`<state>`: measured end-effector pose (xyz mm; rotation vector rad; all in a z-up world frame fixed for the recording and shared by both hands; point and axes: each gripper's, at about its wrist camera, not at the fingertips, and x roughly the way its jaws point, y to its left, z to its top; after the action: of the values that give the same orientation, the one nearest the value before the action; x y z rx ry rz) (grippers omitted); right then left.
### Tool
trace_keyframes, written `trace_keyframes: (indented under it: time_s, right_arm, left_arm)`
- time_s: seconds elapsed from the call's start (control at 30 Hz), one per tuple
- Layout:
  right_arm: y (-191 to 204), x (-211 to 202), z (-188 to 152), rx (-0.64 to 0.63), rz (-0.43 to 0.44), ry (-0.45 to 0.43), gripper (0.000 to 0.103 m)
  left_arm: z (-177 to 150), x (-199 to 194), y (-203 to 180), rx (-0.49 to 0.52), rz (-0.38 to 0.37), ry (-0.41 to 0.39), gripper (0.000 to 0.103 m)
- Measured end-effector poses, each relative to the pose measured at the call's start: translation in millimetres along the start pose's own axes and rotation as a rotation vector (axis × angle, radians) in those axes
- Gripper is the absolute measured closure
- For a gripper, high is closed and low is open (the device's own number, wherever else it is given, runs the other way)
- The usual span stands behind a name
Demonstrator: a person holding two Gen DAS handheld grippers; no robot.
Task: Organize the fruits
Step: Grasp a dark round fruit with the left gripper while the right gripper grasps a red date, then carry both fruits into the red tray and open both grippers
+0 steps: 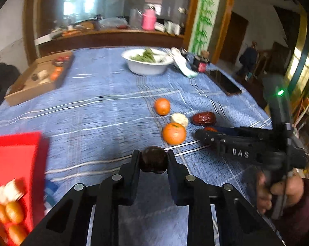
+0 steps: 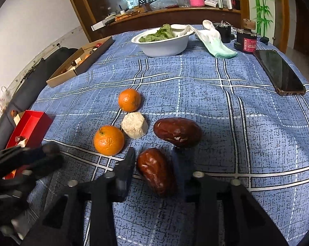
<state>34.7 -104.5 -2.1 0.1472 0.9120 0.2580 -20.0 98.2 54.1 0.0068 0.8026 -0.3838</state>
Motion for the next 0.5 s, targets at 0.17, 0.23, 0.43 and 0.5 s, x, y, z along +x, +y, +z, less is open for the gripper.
trace_keyframes:
  time_s: [0.17, 0.23, 0.43, 0.5]
  right_arm:
    - [-4.6, -4.4, -2.1, 0.024, 0.023, -0.018, 0.072]
    - [-8.5, -7.8, -4.1, 0.047, 0.035, -0.025, 0.072]
    - [-9.6, -22.0, -9.1, 0.196, 0.246, -0.002, 0.073]
    - [9.6, -29.5, -8.0, 0.208, 0.338, 0.008, 0.073]
  left_arm:
    - [-17.4, -40.5, 35.4, -0.099, 0.02, -0.052, 0.078]
    - [-25.4, -57.2, 54.9, -0.152, 0.029, -0.072, 0.078]
    - [-48.1, -103.8, 115.9, -0.28, 0.104, -0.122, 0.078]
    - [-53.4, -114.6, 131.1, -0.304, 0.128, -0.138, 0.078]
